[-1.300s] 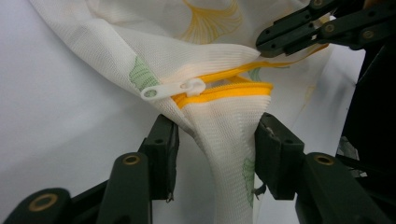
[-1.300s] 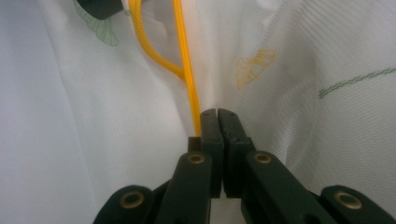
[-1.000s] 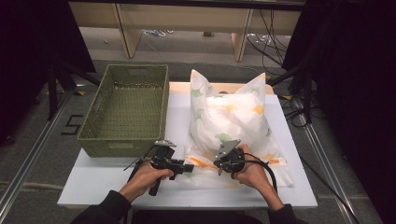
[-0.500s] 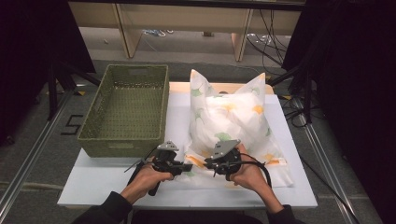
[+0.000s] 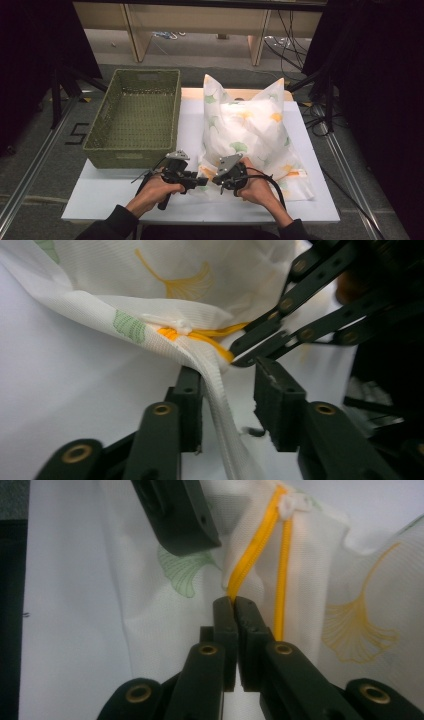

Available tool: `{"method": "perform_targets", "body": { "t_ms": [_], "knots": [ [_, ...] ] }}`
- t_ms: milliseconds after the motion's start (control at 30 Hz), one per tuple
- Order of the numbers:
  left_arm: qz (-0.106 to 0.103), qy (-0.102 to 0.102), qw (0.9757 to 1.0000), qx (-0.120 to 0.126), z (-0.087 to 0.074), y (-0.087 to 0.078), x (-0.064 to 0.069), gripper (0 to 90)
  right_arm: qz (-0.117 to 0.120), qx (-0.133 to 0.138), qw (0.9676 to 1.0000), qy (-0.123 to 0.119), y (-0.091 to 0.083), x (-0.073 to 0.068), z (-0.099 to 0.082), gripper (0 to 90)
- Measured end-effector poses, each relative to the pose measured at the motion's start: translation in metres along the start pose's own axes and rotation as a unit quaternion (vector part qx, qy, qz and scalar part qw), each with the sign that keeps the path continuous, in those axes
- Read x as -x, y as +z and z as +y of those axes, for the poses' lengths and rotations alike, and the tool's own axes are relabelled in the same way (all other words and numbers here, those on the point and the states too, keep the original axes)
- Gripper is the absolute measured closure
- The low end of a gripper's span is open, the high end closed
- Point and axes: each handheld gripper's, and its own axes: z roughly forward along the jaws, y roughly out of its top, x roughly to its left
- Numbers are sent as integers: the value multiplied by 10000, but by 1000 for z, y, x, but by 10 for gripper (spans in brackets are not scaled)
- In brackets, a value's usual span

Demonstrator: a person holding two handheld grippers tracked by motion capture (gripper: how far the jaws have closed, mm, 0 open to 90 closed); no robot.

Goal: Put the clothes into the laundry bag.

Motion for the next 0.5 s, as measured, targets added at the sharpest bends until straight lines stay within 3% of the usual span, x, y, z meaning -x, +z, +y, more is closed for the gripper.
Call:
{"method": "perform_targets", "body": {
  "t_ms": [100,167,267,300,367,433,500],
  "knots": [
    [15,-121,9999,101,0,-2,-1,648,69,-59,10000,-1,7,-1,-1,900],
    [-35,-330,9992,209,0,-2,-5,674,92,-90,9999,19,9,-2,-1,900],
    [80,-447,9985,309,0,-1,-11,719,105,-67,9999,-78,11,-3,0,900],
    [80,-447,9985,309,0,-1,-11,728,110,-101,9998,-93,11,-3,0,900],
    [-26,-659,9973,315,-1,0,-14,723,97,-74,9999,-61,12,-4,0,900],
    [77,-674,9974,253,-2,1,-16,703,90,-55,9998,-146,12,-4,1,900],
    [186,-685,9973,182,-3,3,-17,701,107,-45,9999,-73,12,-4,1,900]
  ]
}}
